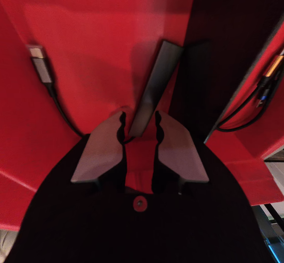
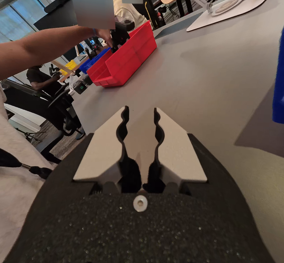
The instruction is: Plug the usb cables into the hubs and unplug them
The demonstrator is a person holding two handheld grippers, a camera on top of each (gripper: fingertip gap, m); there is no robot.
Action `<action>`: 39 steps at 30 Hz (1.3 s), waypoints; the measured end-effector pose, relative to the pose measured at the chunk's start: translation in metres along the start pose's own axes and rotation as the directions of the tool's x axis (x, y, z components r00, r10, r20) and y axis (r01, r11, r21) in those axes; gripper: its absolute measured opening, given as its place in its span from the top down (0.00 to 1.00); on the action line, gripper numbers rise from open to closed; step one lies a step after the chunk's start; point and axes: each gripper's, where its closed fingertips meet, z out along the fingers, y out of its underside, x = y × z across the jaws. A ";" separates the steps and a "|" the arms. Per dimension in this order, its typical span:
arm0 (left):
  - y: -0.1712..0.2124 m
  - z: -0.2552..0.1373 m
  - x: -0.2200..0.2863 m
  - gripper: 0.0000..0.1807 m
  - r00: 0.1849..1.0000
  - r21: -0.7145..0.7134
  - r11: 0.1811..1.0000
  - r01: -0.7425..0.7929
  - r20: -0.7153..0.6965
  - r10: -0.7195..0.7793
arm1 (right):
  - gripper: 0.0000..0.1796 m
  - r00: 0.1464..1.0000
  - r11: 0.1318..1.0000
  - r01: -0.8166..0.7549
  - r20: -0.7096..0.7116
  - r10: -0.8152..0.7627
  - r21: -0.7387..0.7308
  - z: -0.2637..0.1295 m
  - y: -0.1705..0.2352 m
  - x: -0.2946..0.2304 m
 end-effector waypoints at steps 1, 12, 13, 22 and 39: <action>0.000 0.000 0.001 0.78 1.000 0.007 1.000 0.002 -0.010 -0.001 | 0.83 1.000 1.000 0.000 0.003 0.000 -0.001 0.000 0.000 0.000; -0.010 0.006 0.006 0.86 0.997 0.042 0.998 -0.051 -0.048 0.053 | 0.83 1.000 1.000 0.001 0.018 -0.001 -0.002 0.000 0.000 -0.003; -0.009 0.006 0.005 0.86 0.997 0.044 0.997 -0.060 -0.040 0.061 | 0.83 1.000 1.000 0.004 0.018 -0.004 -0.006 0.000 0.001 -0.004; -0.008 -0.007 -0.001 0.87 0.996 0.089 0.994 -0.060 0.074 0.054 | 0.83 1.000 1.000 0.007 0.011 -0.006 -0.018 0.000 0.003 -0.004; -0.041 -0.194 0.076 0.88 0.960 0.159 0.968 -0.192 0.237 0.152 | 0.79 0.957 0.950 0.291 0.020 -0.290 -0.116 0.051 -0.010 -0.025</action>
